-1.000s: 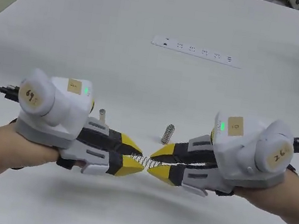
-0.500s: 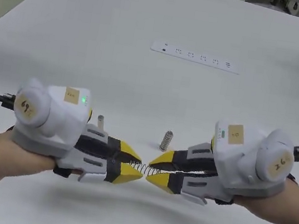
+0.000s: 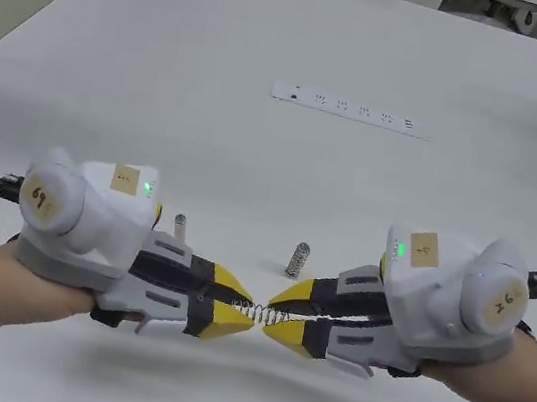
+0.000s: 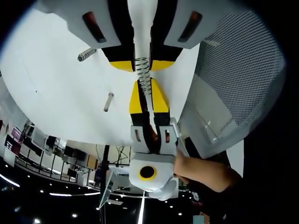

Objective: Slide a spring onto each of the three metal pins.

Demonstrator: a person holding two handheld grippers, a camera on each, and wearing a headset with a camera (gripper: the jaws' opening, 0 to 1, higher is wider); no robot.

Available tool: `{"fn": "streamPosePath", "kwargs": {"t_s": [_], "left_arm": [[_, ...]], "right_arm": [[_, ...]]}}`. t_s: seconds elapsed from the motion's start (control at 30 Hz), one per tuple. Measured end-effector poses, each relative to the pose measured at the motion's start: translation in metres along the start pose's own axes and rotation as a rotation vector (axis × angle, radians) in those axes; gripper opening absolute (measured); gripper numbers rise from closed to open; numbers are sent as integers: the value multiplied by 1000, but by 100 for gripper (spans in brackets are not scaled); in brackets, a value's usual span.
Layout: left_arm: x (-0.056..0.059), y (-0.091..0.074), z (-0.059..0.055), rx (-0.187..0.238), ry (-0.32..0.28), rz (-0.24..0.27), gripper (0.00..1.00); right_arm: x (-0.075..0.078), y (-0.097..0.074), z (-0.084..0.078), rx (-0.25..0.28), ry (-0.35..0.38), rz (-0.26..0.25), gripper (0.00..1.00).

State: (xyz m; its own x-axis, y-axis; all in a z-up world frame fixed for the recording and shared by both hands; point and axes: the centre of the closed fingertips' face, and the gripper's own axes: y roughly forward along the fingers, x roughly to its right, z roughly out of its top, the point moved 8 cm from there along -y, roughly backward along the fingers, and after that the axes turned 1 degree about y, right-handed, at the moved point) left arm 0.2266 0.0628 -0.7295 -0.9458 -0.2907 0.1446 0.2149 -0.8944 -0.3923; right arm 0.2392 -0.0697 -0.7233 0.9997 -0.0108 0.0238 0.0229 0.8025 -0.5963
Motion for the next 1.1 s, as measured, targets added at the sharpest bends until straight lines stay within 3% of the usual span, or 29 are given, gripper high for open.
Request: {"fn": "streamPosePath", "kwargs": {"t_s": [0.1, 0.5, 0.77, 1.1], "left_arm": [[1, 0, 0, 1, -4, -3, 2], [3, 1, 1, 5, -4, -12, 2], [3, 0, -1, 4, -8, -9, 2], [0, -1, -4, -7, -5, 4, 2]], "right_arm": [[0, -3, -3, 5, 36, -8, 10], [-1, -6, -7, -2, 30, -12, 8], [0, -11, 3, -8, -29, -15, 7], [0, -14, 15, 34, -27, 12, 7]]}}
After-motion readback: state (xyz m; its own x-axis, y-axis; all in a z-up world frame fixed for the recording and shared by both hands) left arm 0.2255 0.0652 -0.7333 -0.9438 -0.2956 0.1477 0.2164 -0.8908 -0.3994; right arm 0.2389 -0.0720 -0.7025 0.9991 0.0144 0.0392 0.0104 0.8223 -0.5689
